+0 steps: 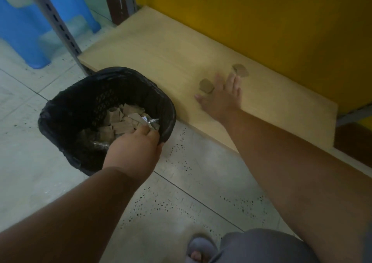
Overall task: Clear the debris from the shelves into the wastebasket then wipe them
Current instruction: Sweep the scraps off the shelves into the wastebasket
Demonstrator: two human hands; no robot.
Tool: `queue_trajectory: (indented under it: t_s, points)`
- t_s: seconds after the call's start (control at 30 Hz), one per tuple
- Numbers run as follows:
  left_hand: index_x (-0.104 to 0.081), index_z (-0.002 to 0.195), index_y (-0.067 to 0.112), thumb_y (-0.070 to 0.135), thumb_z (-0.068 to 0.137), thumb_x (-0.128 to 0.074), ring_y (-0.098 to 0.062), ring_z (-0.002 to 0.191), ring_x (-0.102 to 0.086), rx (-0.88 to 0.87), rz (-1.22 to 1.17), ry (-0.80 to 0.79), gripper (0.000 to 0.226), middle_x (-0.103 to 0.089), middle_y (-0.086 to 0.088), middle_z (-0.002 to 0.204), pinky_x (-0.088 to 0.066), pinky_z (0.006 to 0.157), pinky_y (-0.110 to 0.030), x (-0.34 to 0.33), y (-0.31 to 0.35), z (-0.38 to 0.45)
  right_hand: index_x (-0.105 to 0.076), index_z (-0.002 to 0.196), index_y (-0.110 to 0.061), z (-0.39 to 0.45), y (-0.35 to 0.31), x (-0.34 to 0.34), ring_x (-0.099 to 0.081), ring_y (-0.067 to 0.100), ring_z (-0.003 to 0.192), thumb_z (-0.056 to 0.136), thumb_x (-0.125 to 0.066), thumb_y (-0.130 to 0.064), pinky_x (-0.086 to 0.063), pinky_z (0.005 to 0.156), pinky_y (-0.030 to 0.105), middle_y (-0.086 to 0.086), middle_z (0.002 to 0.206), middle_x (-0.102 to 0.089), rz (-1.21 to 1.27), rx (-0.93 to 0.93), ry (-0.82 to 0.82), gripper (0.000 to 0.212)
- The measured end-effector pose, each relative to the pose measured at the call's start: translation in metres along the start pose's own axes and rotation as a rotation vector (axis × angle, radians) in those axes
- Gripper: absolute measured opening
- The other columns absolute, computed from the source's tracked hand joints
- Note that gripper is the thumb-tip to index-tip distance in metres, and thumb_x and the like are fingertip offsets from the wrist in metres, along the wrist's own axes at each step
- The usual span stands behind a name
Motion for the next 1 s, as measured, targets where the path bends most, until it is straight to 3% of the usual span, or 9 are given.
queue_trajectory:
  t_s: [0.17, 0.33, 0.43, 0.53, 0.67, 0.77, 0.83, 0.9, 1.0]
  points:
    - [-0.051, 0.133, 0.024, 0.042, 0.103, -0.033, -0.016, 0.097, -0.057, -0.002, -0.043, 0.051, 0.040, -0.056, 0.001, 0.122, -0.032, 0.070, -0.024, 0.004, -0.001, -0.002, 0.007, 0.154, -0.035, 0.029, 0.008, 0.015, 0.020, 0.038, 0.146, 0.068, -0.014, -0.095, 0.003, 0.116, 0.058, 0.022, 0.159, 0.014, -0.107, -0.033, 0.093, 0.107]
    - [-0.058, 0.123, 0.022, 0.042, 0.101, -0.036, -0.013, 0.083, -0.048, -0.005, -0.035, 0.068, 0.037, -0.060, 0.001, 0.112, -0.032, 0.067, -0.025, 0.004, -0.001, -0.001, -0.005, 0.151, -0.045, 0.052, 0.013, 0.013, 0.011, 0.043, 0.146, 0.061, -0.013, -0.099, 0.001, 0.115, 0.060, 0.021, 0.161, 0.003, -0.107, -0.078, -0.024, 0.105]
    - [-0.063, 0.115, 0.022, 0.042, 0.099, -0.041, -0.015, 0.084, -0.057, -0.007, -0.045, 0.078, 0.033, -0.062, 0.001, 0.106, -0.032, 0.065, -0.024, 0.003, -0.001, -0.003, -0.026, 0.149, -0.038, 0.048, 0.005, 0.011, -0.005, 0.037, 0.147, 0.071, -0.023, -0.091, -0.014, 0.117, 0.051, 0.018, 0.159, -0.015, -0.035, 0.029, 0.036, 0.095]
    - [-0.069, 0.099, 0.018, 0.037, 0.092, -0.055, -0.019, 0.072, -0.060, -0.046, -0.024, 0.065, 0.025, -0.065, -0.002, 0.091, -0.033, 0.058, -0.025, -0.001, 0.001, -0.001, -0.046, 0.138, -0.029, 0.027, -0.009, 0.007, -0.033, 0.031, 0.136, 0.076, -0.028, -0.086, -0.031, 0.110, 0.045, 0.011, 0.147, -0.039, 0.069, 0.148, 0.162, 0.086]
    - [-0.070, 0.099, 0.016, 0.035, 0.090, -0.062, -0.021, 0.070, -0.062, -0.049, -0.020, 0.044, 0.022, -0.066, -0.003, 0.090, -0.033, 0.056, -0.026, -0.002, 0.001, -0.003, -0.046, 0.138, -0.033, 0.019, -0.002, 0.019, -0.031, 0.031, 0.137, 0.079, -0.035, -0.081, -0.032, 0.108, 0.048, 0.007, 0.151, -0.034, 0.103, 0.148, 0.272, 0.077]
    - [-0.069, 0.099, 0.017, 0.035, 0.092, -0.059, -0.016, 0.067, -0.054, -0.034, -0.004, 0.094, 0.022, -0.066, -0.002, 0.091, -0.030, 0.055, -0.025, -0.002, -0.001, -0.003, -0.023, 0.148, -0.046, 0.051, 0.020, 0.018, -0.005, 0.031, 0.149, 0.078, -0.035, -0.081, -0.019, 0.117, 0.051, 0.004, 0.163, -0.005, 0.052, 0.024, 0.042, 0.079]
    - [-0.069, 0.090, 0.015, 0.032, 0.088, -0.063, -0.012, 0.060, -0.042, -0.048, -0.001, 0.101, 0.019, -0.065, -0.003, 0.083, -0.026, 0.052, -0.025, 0.000, 0.000, -0.002, -0.018, 0.151, -0.046, 0.066, 0.025, 0.013, 0.002, 0.029, 0.149, 0.081, -0.033, -0.082, -0.010, 0.119, 0.049, 0.001, 0.164, 0.001, 0.080, 0.027, -0.103, 0.080]
    - [-0.070, 0.092, 0.015, 0.033, 0.088, -0.061, -0.015, 0.059, -0.050, -0.049, 0.004, 0.069, 0.020, -0.066, -0.003, 0.084, -0.026, 0.052, -0.025, 0.000, 0.002, -0.001, -0.027, 0.151, -0.036, 0.071, 0.019, 0.011, -0.003, 0.024, 0.150, 0.083, -0.034, -0.080, -0.010, 0.120, 0.045, -0.001, 0.163, -0.006, 0.124, 0.067, -0.121, 0.081]
    - [-0.069, 0.098, 0.017, 0.036, 0.091, -0.061, -0.019, 0.069, -0.061, -0.036, 0.000, 0.060, 0.022, -0.066, -0.002, 0.090, -0.030, 0.056, -0.025, -0.001, 0.000, -0.003, -0.044, 0.144, -0.022, 0.049, -0.002, 0.016, -0.028, 0.026, 0.142, 0.085, -0.039, -0.074, -0.026, 0.116, 0.042, 0.006, 0.155, -0.032, 0.252, 0.211, -0.034, 0.079]
Point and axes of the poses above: each hand's wrist, its own z-axis towards the middle knuckle, its own x-axis out of the back of the hand, y = z × x, the point moved 8 cm from there along z, towards the middle knuckle
